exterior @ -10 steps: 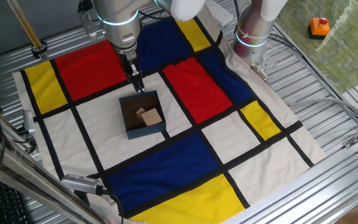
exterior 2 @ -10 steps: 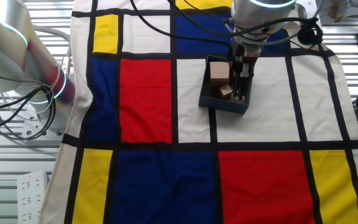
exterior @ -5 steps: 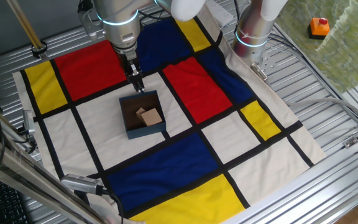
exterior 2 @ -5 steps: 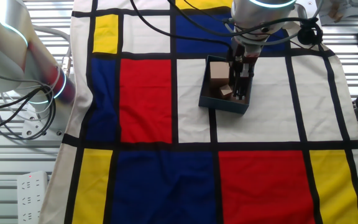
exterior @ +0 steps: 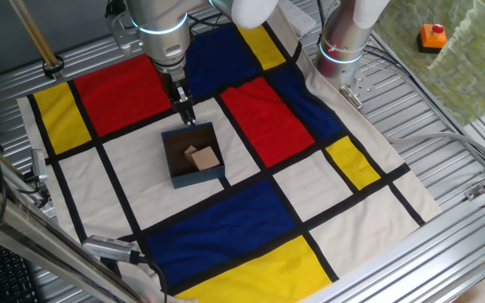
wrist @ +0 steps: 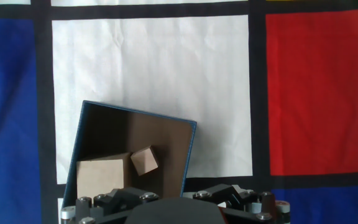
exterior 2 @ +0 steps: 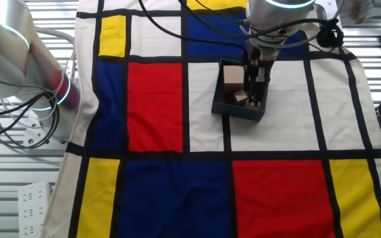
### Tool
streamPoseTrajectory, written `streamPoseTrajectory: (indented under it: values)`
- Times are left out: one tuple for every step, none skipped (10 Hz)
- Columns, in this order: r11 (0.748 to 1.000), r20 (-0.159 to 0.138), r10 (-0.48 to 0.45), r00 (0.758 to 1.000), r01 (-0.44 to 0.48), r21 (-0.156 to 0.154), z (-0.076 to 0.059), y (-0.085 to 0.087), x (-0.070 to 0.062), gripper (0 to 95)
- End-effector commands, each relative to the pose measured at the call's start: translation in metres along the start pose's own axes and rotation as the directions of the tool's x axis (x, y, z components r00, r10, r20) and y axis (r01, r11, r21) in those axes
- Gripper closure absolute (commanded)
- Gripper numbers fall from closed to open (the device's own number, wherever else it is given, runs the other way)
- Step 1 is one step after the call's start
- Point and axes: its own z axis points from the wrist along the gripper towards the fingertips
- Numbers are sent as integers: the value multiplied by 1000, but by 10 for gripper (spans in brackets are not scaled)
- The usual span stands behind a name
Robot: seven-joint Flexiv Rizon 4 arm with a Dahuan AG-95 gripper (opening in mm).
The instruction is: Take everything out of the gift box
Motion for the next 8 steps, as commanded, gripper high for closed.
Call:
streamPoseTrajectory:
  values:
    - [1000,0,0,1000,0,0,0,0,0,0]
    - [1000,71,11,997,-12,13,0,0,0,950]
    - [1000,71,7,997,-8,17,-1,0,0,950]
    - [1000,70,7,998,-8,16,-2,1,1,950]
    - [1000,70,8,998,-9,15,-3,1,1,950]
    - [1000,70,12,997,-13,15,-4,2,1,950]
    - [1000,69,15,997,-16,13,-4,2,1,950]
    - [1000,68,16,998,-16,11,-4,2,1,950]
